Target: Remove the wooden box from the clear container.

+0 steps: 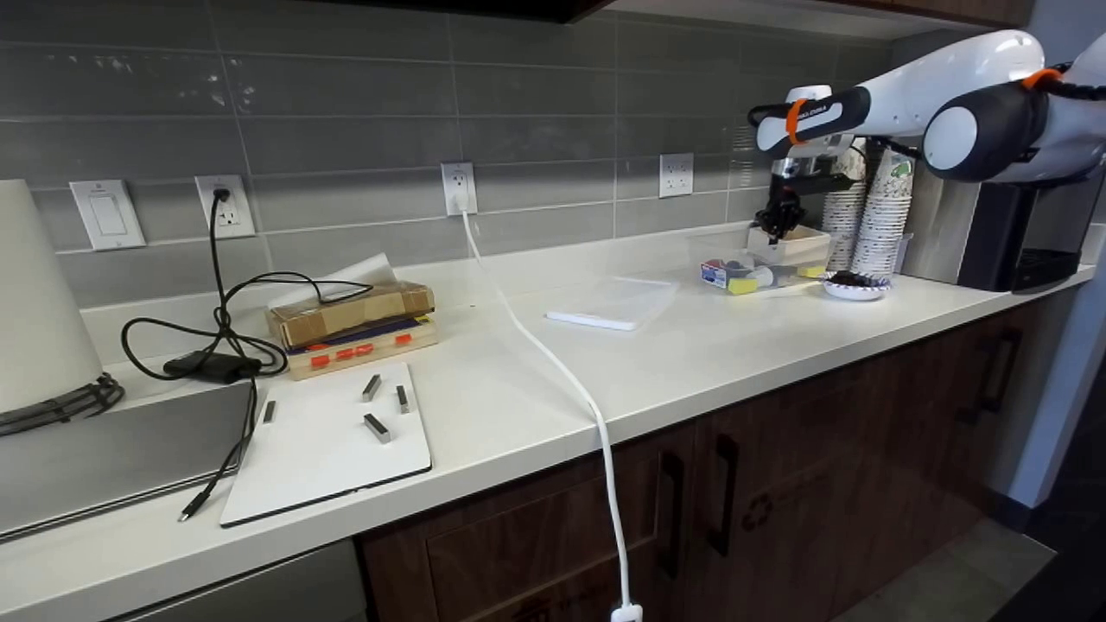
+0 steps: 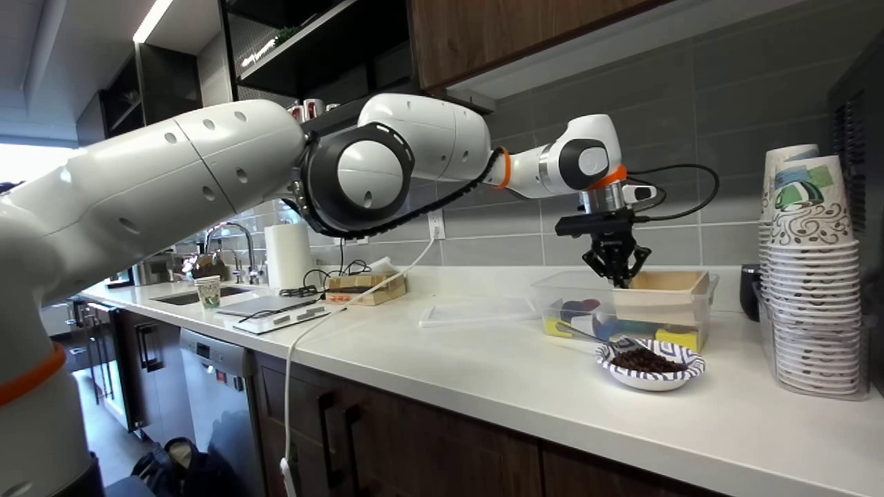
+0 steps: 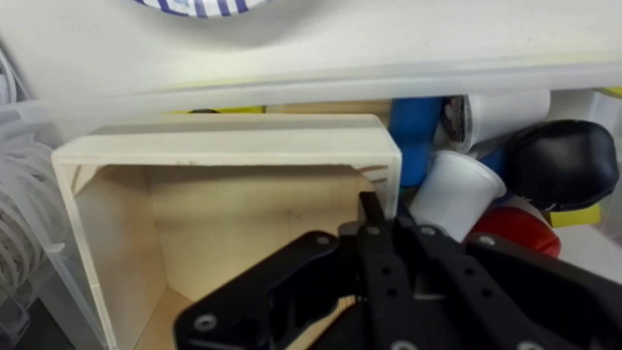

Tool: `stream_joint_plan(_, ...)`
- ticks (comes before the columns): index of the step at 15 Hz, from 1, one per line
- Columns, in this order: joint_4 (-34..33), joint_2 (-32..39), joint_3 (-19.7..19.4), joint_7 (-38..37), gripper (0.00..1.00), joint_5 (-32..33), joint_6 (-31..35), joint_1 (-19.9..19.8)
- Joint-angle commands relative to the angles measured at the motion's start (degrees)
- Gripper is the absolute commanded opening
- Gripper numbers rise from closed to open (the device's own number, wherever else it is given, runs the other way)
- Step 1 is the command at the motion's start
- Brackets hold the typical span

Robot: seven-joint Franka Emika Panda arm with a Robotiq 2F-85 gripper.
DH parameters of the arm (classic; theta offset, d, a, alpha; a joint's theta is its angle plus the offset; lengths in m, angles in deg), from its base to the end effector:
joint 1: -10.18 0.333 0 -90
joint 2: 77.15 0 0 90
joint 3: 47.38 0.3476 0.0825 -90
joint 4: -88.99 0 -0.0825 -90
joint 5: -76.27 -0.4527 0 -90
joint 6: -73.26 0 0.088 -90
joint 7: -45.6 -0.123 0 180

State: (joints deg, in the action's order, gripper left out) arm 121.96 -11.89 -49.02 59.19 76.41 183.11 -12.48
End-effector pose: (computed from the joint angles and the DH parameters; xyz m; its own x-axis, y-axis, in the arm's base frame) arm 0.8454 -0.3656 0.3178 0.9694 -0.1562 0.1892 -0.1729 -0.9821 0.0750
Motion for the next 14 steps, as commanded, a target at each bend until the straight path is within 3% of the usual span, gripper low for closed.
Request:
stream_joint_plan(1,-3.77,0.07,-1.14,-2.04,0.02,1.34,-2.47,0.96)
stream_joint_plan(11,-0.95,-5.37,-1.05,-1.63,0.02,3.27,-13.73,2.04)
stream_joint_plan(14,-0.69,-5.83,-1.01,-2.24,0.02,3.2,-14.13,2.16)
